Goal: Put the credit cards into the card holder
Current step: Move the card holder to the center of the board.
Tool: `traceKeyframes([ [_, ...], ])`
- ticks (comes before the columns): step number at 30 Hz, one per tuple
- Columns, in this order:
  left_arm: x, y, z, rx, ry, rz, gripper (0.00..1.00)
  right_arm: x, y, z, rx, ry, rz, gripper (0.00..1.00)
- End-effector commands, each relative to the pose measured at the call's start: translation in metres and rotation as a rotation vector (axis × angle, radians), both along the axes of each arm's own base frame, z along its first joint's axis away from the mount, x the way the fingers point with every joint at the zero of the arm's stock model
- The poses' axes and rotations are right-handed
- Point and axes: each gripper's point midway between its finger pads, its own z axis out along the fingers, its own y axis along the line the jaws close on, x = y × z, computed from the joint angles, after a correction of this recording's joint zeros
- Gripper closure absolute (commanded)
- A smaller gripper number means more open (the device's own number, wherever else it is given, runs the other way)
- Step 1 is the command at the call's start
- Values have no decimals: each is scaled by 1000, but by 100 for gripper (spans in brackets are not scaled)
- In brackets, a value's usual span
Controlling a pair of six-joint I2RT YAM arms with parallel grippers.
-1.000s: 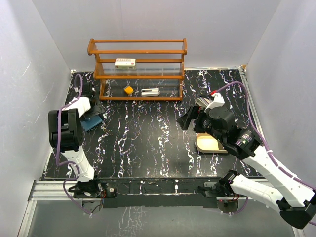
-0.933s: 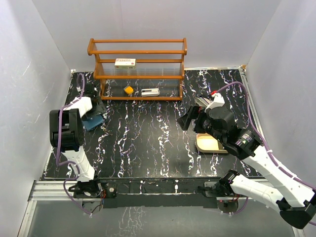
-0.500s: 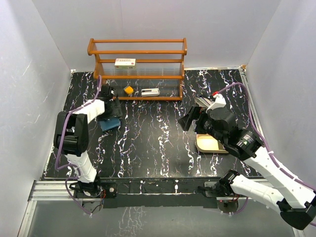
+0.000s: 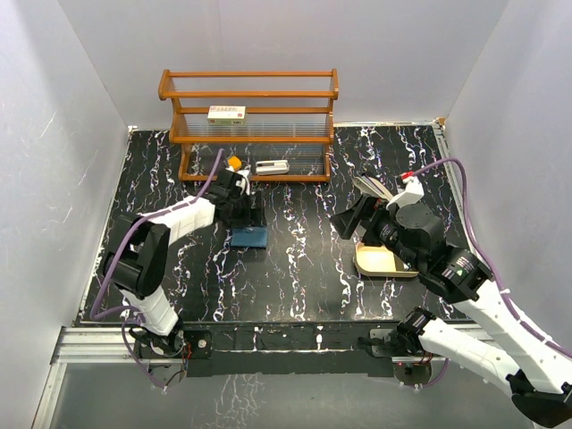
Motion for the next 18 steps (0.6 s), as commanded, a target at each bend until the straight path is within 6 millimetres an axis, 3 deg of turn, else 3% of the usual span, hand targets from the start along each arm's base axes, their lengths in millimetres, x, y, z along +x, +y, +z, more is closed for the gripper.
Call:
traceKeyframes([
  [1,-39,-59,10,-173,61,-162,24,2,-3,-2,27,1,-31,2],
  [5,-56,-101,30,-293,56,-286,24,1,0,-8,15,22,-18,2],
  [9,-58,-108,51,-315,46,-325,25,1,2,-14,-19,48,0,3],
  [14,-41,-69,68,-168,1,-82,24,1,8,-22,-45,82,27,7],
  [18,-55,-33,67,-87,84,75,26,2,13,-33,-71,108,50,14],
])
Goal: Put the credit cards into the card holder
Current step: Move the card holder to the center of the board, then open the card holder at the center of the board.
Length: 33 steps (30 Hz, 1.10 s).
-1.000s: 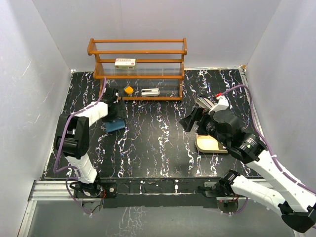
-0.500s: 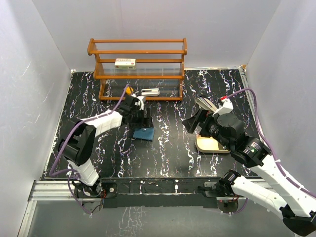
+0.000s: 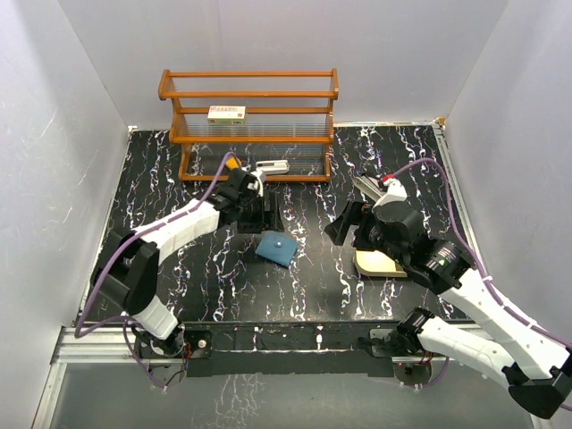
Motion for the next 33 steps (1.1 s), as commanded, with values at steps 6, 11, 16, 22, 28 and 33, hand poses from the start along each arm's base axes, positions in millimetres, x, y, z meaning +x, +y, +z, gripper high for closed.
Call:
traceKeyframes([
  [6,-40,61,23,40,77,326,28,3,23,-11,-10,35,99,35],
  [11,-59,56,11,-71,135,379,32,11,43,-26,-4,74,151,51],
  [16,-62,51,-3,-122,167,406,32,26,60,-48,-16,104,165,61],
  [22,-59,44,-16,-182,195,448,34,47,98,-68,-53,112,309,62],
  [28,-55,47,-27,-198,190,500,37,75,112,-96,-166,112,339,59],
  [33,-53,45,-36,-212,194,496,37,87,120,-126,-231,125,388,58],
])
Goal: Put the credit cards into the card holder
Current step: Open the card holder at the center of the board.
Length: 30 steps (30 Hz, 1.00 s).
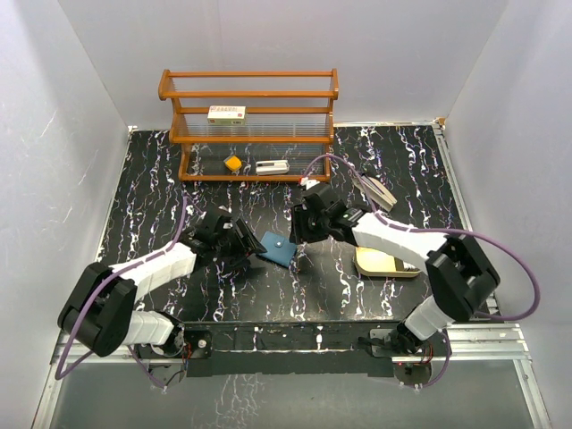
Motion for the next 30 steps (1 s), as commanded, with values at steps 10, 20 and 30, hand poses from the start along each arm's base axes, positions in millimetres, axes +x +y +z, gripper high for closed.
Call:
traceKeyframes([
  [10,2,-2,-16,-8,-9,-23,36,19,19,-51,-38,5,85,69],
  [20,17,-23,-4,-142,-65,-8,35,-17,-3,-85,-6,120,-23,85],
  [30,38,-37,7,-255,-152,35,40,-39,-8,-93,81,181,-81,87],
])
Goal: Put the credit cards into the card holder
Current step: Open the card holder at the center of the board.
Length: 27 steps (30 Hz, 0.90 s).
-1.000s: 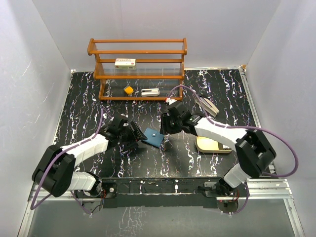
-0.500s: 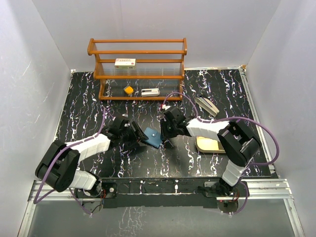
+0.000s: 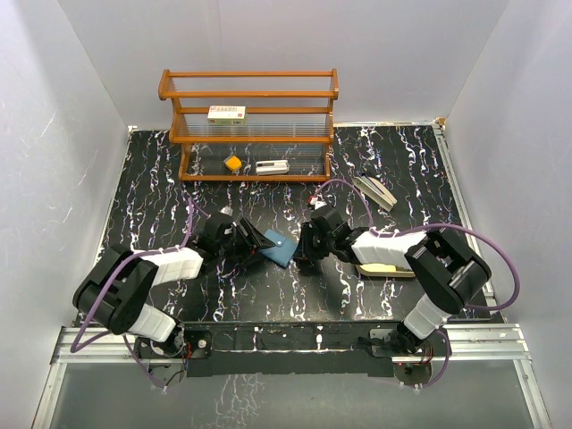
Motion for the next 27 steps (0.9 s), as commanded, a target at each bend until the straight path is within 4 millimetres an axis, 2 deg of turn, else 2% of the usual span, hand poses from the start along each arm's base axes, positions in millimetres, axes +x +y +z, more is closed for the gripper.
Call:
traceKeyframes([
  [1,20,-9,19,-57,-86,17,40,-22,-10,-19,-5,94,-30,87],
  [5,25,-5,14,-24,-82,40,43,-21,-7,-10,19,89,-42,87],
  [7,28,-6,16,-19,-98,38,44,-14,-9,5,6,45,-46,85],
  [11,30,-4,15,23,-105,14,44,8,-14,49,-33,-89,-50,78],
  [13,30,-7,14,32,-99,-7,44,20,-16,59,-69,-133,-53,76],
  [16,32,-12,15,14,-108,-31,41,31,-17,59,-123,-142,-50,76],
  [21,35,-15,18,12,-119,-58,39,53,-3,64,-111,-167,-14,70],
  [24,34,-13,17,40,-121,-72,39,61,4,56,-120,-152,-4,70],
  [27,30,-7,17,52,-105,-58,38,61,11,40,-114,-112,31,70],
])
